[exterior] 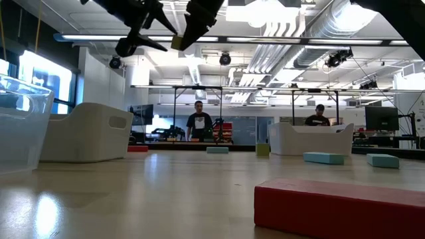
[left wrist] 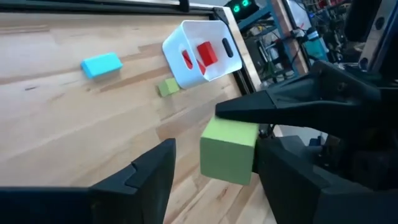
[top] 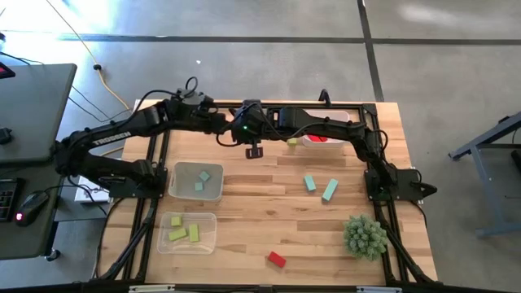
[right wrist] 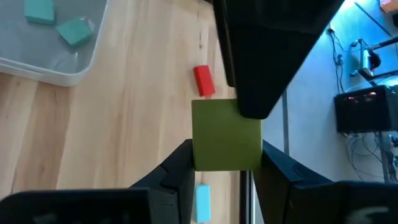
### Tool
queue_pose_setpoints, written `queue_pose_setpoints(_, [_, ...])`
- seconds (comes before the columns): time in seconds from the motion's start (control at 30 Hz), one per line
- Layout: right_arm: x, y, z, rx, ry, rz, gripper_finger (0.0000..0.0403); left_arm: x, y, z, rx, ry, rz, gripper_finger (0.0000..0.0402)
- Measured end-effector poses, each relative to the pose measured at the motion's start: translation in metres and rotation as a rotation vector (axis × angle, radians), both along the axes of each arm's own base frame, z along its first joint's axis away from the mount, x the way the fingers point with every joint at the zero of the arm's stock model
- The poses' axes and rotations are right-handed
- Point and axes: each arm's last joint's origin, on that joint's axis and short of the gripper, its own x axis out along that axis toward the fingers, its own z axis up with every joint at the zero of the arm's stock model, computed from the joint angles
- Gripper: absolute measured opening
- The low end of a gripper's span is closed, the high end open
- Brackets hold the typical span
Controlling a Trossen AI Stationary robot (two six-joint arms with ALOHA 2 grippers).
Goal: Sort & place blocks by color
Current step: Put the green block into the transparent bin
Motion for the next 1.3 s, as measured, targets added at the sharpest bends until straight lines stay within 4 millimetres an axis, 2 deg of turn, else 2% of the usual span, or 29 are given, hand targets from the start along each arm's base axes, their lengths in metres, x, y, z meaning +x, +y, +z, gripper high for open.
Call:
queue_pose_setpoints(0.7, [0.0061,0.0009,0.0063,-0.021,-0.093,-0.019,0.0105,0.0048,-0.0006,0.0052,0.027,-0.062,-0.043,0.0207])
queue_pose_setpoints(0.83, [0.0073,0.0006,0.0078,-0.027,-0.113,-0.024,0.0105,0.0048,-0.0006,0.0051,0.049,-0.054,-0.055,0.0188])
queue_pose_setpoints(1.1, [0.0061,-0.0004,0.0072,-0.034,-0.104,-0.045,0.0105,0.0045,-0.0003,0.0049,0.097,-0.031,-0.076,0.0109])
queue_pose_setpoints(1.23, [0.006,-0.0004,0.0071,-0.036,-0.102,-0.047,0.0106,0.0045,0.0,0.0051,0.127,-0.021,-0.085,0.0108])
queue_pose_setpoints(1.3, [0.0058,-0.0004,0.0069,-0.037,-0.099,-0.047,0.0122,0.0045,-0.0002,0.005,0.14,-0.016,-0.096,0.0108])
